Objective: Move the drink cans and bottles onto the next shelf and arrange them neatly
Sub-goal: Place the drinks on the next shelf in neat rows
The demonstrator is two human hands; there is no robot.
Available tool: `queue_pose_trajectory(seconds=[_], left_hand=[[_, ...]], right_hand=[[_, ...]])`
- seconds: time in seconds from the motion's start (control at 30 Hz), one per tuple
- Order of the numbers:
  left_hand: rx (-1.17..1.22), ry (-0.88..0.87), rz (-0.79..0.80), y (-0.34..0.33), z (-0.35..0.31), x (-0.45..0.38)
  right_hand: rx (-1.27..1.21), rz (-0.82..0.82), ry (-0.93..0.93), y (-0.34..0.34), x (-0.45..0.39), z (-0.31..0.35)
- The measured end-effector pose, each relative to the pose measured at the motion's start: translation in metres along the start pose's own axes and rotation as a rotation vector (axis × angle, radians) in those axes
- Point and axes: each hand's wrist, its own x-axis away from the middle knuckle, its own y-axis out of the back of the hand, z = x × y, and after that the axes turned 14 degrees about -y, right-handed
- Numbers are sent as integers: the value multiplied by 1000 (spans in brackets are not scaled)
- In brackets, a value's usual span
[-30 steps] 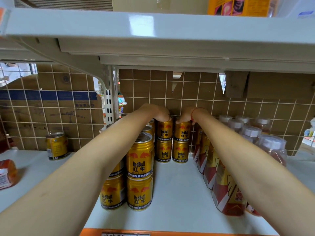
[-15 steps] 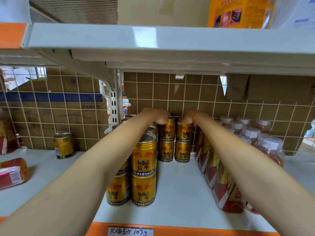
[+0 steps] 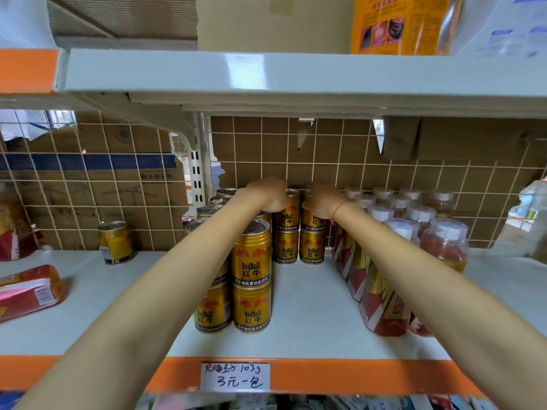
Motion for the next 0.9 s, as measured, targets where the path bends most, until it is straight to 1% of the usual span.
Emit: queue_pose_trajectory(seconds=[0.1,0.17,0.3,0.47,0.73,0.8,0.9], left_hand=[[19,-28,-111,5,-4,26],[-13,-42,-152,6,-9,46],[-49,-3,-220,-1,-13,85],[-36,7,-247,0,-14,124],[-48,87,-302,-3,-36,177],[-40,103,-337,-1,-43,191],[12,145,-430,1,-53,223]], right_hand=[[-1,-61,58,-5,18,-1],[1,-89,74,-8,30,-2],[-16,-141,114,-13,59,0],[-29,-149,156,-11,93,4],[-29,-159,249,10,145,6],[-56,-164,259,7,157,7],[-134,-158,309,1,180,10]])
